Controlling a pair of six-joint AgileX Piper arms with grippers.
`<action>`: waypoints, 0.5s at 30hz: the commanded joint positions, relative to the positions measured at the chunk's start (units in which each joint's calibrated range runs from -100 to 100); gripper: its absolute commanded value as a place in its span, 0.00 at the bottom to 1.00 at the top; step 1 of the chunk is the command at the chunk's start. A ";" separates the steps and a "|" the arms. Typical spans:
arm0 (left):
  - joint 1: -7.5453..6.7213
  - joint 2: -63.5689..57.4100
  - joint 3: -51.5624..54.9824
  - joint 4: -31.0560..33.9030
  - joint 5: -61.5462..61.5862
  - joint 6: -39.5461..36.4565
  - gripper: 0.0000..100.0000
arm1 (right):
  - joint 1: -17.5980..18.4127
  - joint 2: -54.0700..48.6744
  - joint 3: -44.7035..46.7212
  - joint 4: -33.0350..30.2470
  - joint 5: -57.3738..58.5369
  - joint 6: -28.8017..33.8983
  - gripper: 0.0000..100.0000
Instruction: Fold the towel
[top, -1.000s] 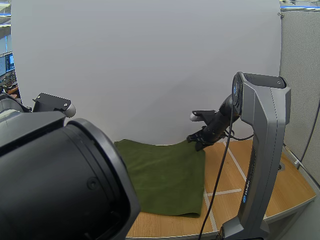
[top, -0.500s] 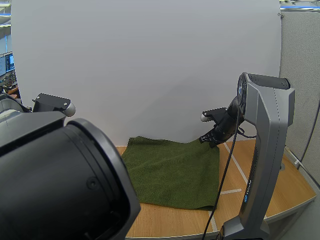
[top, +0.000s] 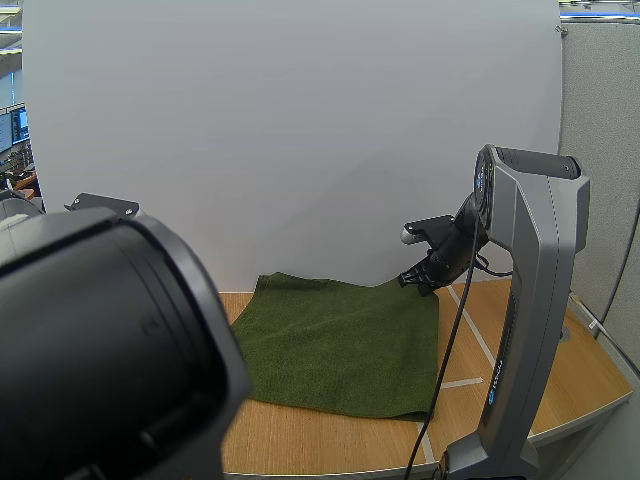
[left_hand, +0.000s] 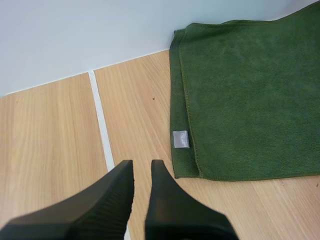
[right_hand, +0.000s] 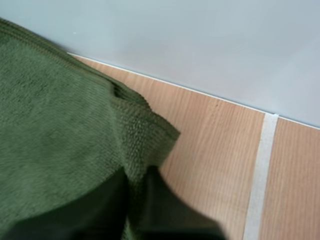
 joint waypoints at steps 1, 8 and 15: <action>0.10 6.64 0.04 -0.21 1.25 0.66 0.44 | -0.21 -1.13 0.03 -0.63 3.99 -0.11 0.89; 0.10 11.83 0.04 -0.21 1.25 3.58 0.58 | -0.30 -4.03 0.03 -0.63 8.95 0.35 1.00; 0.03 21.22 0.04 0.02 1.25 6.10 0.58 | -2.05 -14.16 0.03 -0.63 18.07 0.80 1.00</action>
